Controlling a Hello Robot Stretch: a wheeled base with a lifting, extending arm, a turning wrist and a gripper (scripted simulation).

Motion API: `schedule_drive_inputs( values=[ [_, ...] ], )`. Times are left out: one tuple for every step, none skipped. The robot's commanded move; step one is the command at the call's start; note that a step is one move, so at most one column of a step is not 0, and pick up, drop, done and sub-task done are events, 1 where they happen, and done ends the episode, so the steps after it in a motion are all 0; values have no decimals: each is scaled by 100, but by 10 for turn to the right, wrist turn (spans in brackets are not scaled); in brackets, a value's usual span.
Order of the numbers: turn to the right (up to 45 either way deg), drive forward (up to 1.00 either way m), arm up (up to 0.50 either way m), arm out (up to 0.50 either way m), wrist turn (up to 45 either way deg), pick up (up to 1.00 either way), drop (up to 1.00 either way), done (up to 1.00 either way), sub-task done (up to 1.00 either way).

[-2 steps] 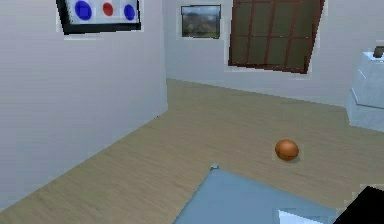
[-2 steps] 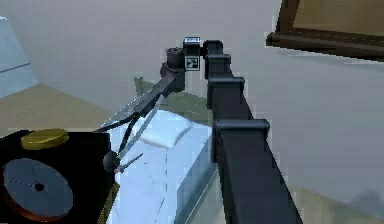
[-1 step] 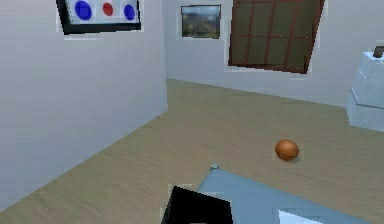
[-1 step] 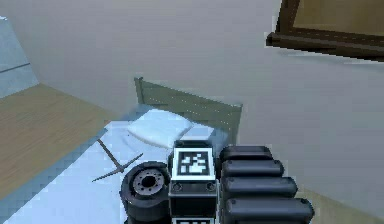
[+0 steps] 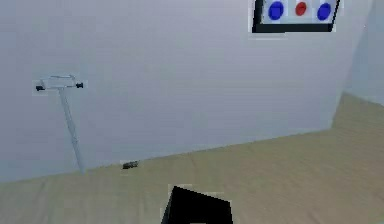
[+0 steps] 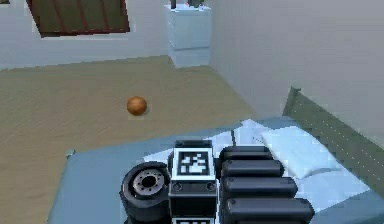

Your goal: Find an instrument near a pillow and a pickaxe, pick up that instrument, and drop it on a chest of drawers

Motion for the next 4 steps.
schedule_drive_inputs(
  values=[
    [-450, 0, 0, 0, 0, 0, 0, 0, 0],
    [-450, 0, 0, 0, 0, 0, 0, 0, 0],
    [-150, 0, 0, 0, 0, 0, 0, 0, 0],
    [0, 25, 0, 0, 0, 0, 0, 0, 0]
  ],
)
